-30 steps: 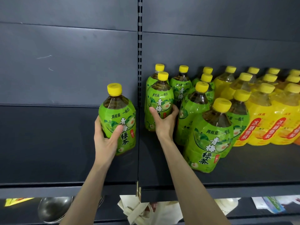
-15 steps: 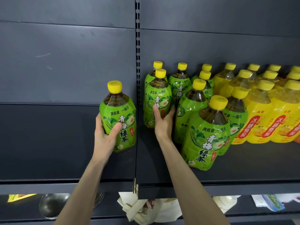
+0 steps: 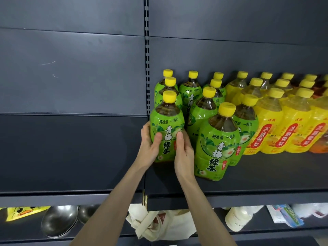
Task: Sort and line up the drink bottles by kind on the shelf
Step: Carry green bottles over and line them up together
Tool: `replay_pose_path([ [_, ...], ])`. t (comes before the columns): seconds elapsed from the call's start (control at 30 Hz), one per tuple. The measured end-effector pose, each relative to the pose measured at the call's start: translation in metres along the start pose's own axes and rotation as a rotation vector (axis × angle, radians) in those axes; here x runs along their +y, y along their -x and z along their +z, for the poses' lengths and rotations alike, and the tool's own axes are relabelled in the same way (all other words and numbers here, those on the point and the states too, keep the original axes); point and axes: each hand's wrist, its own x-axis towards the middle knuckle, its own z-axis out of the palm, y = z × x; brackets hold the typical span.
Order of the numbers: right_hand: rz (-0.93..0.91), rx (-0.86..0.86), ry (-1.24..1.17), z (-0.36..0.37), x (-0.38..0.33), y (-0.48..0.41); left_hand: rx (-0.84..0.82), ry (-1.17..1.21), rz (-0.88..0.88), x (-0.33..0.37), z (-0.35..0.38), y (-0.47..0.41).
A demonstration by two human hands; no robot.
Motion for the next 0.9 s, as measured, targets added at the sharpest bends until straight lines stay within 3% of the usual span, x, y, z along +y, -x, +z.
replay_pose_path([
  [0.13, -0.014, 0.074, 0.158, -0.002, -0.001, 0.006, 0.008, -0.022, -0.066, 0.001, 0.003, 0.002],
  [0.27, -0.012, 0.087, 0.145, -0.001, 0.001, 0.009, -0.019, 0.089, -0.121, -0.002, 0.007, 0.009],
  [0.6, 0.018, 0.160, 0.160, 0.007, 0.005, -0.003, -0.037, 0.099, -0.198, -0.006, 0.013, -0.008],
  [0.9, -0.005, 0.188, 0.217, 0.011, 0.010, -0.015, -0.015, 0.097, -0.165, -0.007, 0.016, -0.018],
])
